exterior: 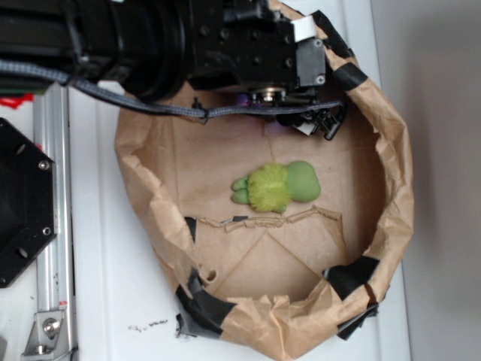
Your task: Grab the rock.
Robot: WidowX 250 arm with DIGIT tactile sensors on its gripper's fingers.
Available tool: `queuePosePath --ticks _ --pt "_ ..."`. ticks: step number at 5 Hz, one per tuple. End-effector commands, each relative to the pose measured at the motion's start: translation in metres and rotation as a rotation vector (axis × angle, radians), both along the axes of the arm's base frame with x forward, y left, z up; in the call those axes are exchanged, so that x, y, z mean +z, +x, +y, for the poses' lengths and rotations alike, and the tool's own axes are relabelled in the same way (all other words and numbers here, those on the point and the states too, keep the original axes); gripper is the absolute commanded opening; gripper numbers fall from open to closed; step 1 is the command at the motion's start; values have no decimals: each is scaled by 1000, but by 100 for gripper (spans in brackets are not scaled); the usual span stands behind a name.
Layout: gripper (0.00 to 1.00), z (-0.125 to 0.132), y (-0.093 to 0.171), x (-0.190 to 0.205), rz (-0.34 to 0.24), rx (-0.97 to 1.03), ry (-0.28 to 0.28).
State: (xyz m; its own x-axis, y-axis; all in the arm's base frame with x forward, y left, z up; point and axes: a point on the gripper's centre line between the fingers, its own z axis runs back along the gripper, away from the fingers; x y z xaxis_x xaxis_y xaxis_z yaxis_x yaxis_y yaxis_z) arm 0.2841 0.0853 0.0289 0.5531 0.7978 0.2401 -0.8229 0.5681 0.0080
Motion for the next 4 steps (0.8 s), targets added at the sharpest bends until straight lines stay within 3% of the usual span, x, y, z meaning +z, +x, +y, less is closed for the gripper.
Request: queuePosePath --ticks 1,3,4 --pt "0 8 4 1 -16 -2 50" --pt "0 -1 -1 33 -68 -66 -26" --pt "0 -13 5 77 -109 -223 -134"
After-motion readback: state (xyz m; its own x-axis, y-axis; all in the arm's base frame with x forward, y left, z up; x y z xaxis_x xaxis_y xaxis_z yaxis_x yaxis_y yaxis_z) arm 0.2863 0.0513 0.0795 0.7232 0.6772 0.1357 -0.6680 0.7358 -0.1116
